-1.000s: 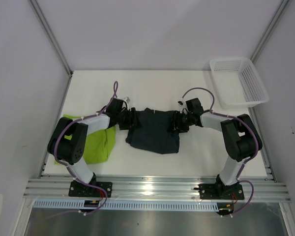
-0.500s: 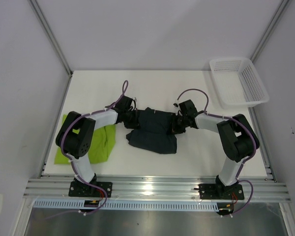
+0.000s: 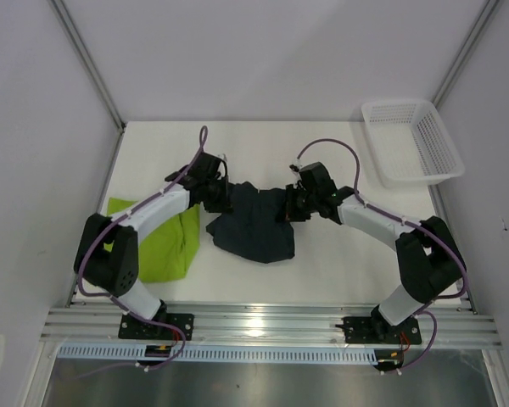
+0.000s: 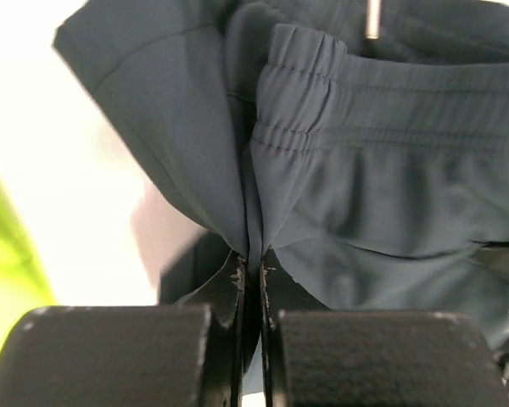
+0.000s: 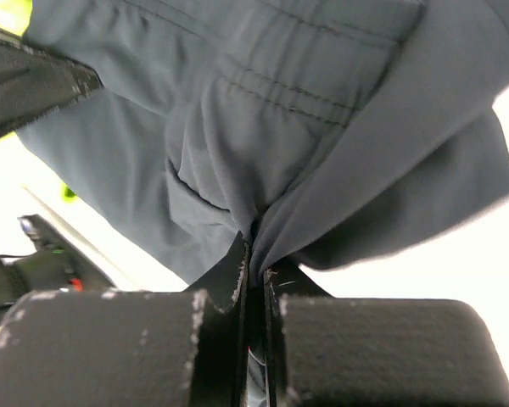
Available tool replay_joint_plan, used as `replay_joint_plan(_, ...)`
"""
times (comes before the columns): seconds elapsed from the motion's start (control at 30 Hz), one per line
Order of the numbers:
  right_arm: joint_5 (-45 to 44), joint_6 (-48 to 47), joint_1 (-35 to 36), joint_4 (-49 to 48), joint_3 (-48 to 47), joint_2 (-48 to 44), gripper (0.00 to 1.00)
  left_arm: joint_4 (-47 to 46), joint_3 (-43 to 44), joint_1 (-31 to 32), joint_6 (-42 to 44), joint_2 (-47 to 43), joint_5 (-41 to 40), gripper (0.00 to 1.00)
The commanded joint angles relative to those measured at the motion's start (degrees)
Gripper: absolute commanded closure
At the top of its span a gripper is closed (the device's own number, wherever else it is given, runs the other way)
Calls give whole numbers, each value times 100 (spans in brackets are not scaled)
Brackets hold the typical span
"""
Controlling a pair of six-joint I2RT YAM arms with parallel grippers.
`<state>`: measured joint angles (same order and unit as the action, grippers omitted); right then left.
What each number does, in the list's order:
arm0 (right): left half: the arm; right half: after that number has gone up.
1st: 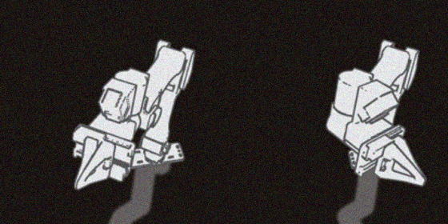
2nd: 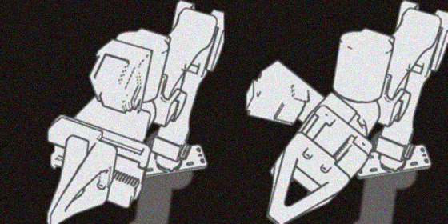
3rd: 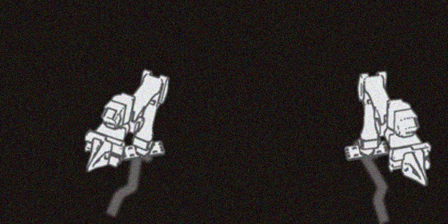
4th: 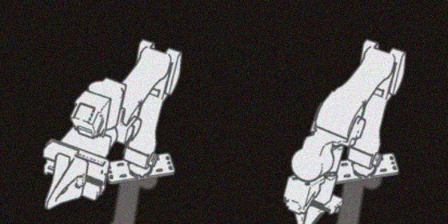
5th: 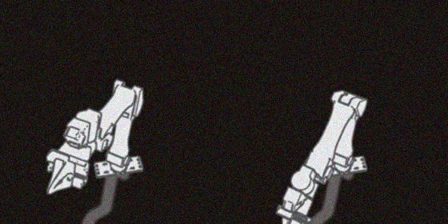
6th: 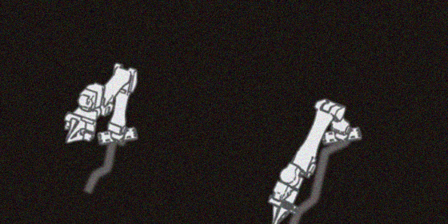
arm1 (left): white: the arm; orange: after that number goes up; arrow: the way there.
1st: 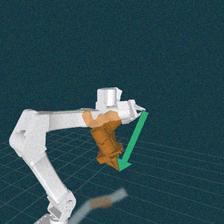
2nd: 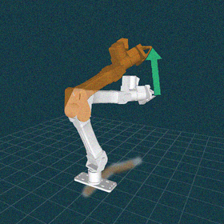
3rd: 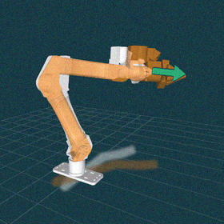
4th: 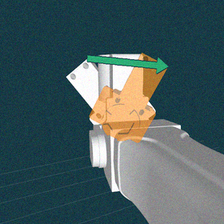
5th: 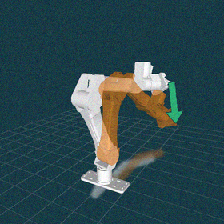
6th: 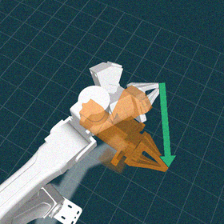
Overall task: Fold and stack the shorts
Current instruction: Neatly place the folded shorts to the corner
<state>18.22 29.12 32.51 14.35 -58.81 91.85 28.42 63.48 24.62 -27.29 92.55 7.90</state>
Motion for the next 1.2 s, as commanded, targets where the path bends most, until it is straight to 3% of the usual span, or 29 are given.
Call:
replay_joint_plan(0.0, -169, 268, 360, 103, -657, -221, 100, 725, 454, -45, 119, -799, -306, 100)
replay_joint_plan(0.5, -626, 375, 1187, 972, -2741, 368, 100, 2572, 1870, -731, 505, -1319, -430, 100)
replay_joint_plan(0.73, -442, 401, 1003, 561, -1829, 184, 100, 1510, 343, -731, 391, -1257, 158, 100)
replay_joint_plan(1.17, -64, 313, 397, 280, -115, -607, 100, 208, -837, -582, 101, -1196, 1135, 100)
